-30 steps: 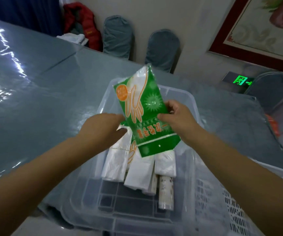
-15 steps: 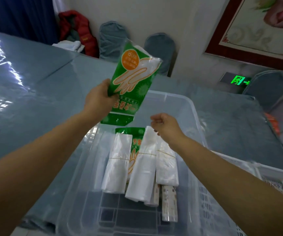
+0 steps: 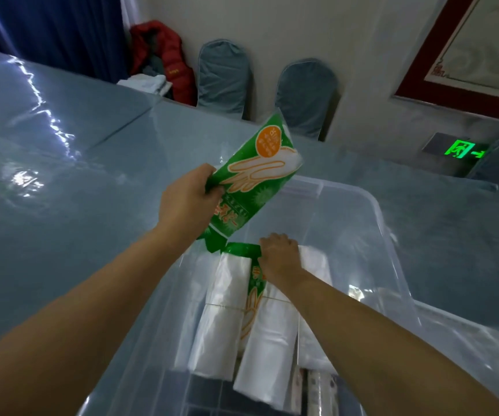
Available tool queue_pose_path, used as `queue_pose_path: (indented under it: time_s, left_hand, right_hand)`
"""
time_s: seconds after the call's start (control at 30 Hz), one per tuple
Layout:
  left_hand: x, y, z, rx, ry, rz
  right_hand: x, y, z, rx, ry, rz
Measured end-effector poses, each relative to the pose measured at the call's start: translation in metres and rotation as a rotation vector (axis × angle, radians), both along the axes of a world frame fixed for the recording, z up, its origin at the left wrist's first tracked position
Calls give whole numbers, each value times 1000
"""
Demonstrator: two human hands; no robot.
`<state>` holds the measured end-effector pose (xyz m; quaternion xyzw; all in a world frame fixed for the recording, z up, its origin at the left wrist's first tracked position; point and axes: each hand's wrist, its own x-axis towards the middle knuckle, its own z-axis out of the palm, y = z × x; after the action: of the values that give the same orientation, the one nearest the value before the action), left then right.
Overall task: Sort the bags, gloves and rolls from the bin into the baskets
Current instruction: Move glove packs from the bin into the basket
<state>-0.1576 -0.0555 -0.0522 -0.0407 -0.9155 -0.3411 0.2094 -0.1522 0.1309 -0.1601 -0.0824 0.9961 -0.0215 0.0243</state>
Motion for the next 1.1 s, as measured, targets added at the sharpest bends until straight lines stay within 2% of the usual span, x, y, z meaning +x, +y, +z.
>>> queue_pose_path:
  time_s: [0.1,0.17,0.33,0.47,0.57,0.73,0.9,1.0,1.1]
  left_hand:
    - [0,1,0,20,-14,2]
    - [1,1,1,36,-22,8]
    - [9,3,9,44,-39,0]
    - [17,2,17,113,-82,-9]
    - [22,0,25,203,-127,-33]
    - [30,3,48,486,-247,-176]
    - [40,2,79,695,-322,-283]
    - [47,1,93,681,-396,-378]
    - [54,7,102,603,-491,-490]
  right_hand:
    - [4,4,7,114,23,7]
    - [8,9,17,118,24,28]
    - [29,25,63,-104,12,28]
    - [52,40,111,-351,132,-9]
    - [67,48,148,-452,284,-42]
    - [85,55,210,-439,580,-19]
    - [96,66,264,-379,718,82]
    - [100,75,288,-283,724,115]
    - [102,76,302,-276,596,187]
